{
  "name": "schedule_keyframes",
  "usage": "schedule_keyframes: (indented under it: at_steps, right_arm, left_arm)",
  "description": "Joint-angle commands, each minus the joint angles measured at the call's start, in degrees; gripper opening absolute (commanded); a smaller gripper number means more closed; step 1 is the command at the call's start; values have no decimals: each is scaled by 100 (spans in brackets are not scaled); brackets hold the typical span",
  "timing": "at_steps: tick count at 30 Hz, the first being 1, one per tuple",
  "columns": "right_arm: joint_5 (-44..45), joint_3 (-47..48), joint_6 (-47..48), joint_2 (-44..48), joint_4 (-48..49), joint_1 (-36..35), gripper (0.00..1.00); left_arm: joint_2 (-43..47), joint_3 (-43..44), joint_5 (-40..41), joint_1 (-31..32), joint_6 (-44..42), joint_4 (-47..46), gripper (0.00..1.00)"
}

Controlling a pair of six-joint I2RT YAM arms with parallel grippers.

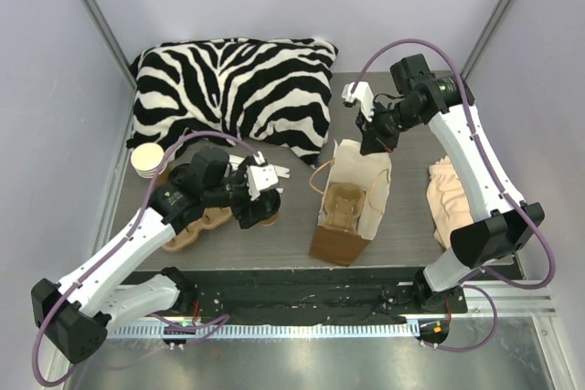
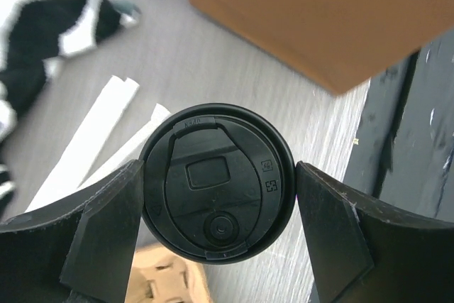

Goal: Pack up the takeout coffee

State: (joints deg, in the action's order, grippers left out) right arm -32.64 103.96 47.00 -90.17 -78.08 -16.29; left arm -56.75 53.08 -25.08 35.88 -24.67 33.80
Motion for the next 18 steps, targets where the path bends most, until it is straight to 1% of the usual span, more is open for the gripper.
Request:
schedule_keyframes:
  at_steps: [1, 10, 18]
  right_arm:
    - [48, 256, -253, -62, -278, -181, 1]
    - [100, 151, -341, -53, -260, -251, 1]
    - [48, 124, -306, -53, -251, -251, 1]
  left_arm:
    - [121, -613, -339, -11, -583, -892, 80]
    - [-90, -993, -278, -11, -1048, -919, 83]
    - [-354, -1177, -182, -11, -1154, -1112, 85]
